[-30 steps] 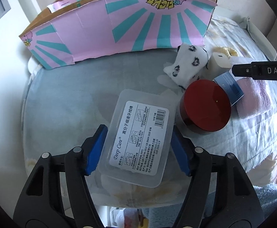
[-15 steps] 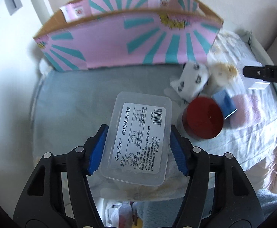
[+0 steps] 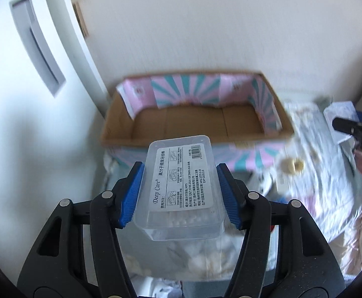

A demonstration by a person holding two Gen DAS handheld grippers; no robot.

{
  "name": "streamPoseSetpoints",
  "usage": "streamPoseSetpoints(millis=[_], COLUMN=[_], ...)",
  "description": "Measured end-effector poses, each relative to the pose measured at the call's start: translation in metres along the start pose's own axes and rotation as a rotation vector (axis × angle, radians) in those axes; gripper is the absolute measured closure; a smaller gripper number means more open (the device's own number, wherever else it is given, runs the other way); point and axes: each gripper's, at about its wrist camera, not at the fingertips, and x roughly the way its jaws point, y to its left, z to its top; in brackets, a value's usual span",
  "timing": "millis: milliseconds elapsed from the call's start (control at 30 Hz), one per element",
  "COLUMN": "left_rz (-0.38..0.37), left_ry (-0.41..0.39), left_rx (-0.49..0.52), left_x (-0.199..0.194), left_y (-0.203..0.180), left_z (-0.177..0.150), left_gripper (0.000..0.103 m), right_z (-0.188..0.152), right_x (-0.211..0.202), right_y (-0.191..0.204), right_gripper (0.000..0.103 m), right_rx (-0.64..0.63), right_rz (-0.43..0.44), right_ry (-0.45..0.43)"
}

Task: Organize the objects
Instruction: 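Carry both containers into the cardboard box and open both tools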

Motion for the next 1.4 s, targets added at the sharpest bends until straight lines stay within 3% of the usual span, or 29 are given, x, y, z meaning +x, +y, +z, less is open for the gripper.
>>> streamPoseSetpoints(millis=[167, 333, 667, 1133, 1300, 1400], left_rz=[0.005, -0.023, -0.047, -0.064, -0.06, -0.05], left_ry=[-0.032, -0.007, 0.14, 0.339, 0.392, 0.385], left_rx=[-0.005, -0.021, -0.062, -0.02, -0.03, -0.024], left_x=[0.002, 0.022, 0.109, 0.217, 0.239, 0.24], left_y=[0.017, 0.036, 0.066, 0.056, 0.056, 0.056], left_z=[0.042, 0.082, 0.133, 0.114, 0.103, 0.106], left_gripper=[0.047, 0.047, 0.047, 0.047, 0.047, 0.047], right_z=[0.036, 0.067, 0.111, 0.098, 0.086, 0.079], right_x=[-0.009, -0.005, 0.054, 0.158, 0.184, 0.192], right_y=[0.02, 0.045, 0.106, 0.149, 0.15, 0.15], right_gripper=[0.026, 0.027, 0.026, 0.026, 0.026, 0.026], right_rx=[-0.031, -0.058, -0.136, -0.17, -0.135, -0.131], right_rz=[0.035, 0.063, 0.131, 0.195, 0.225, 0.229], right_ry=[-0.037, -0.036, 0.06, 0.253, 0.311, 0.328])
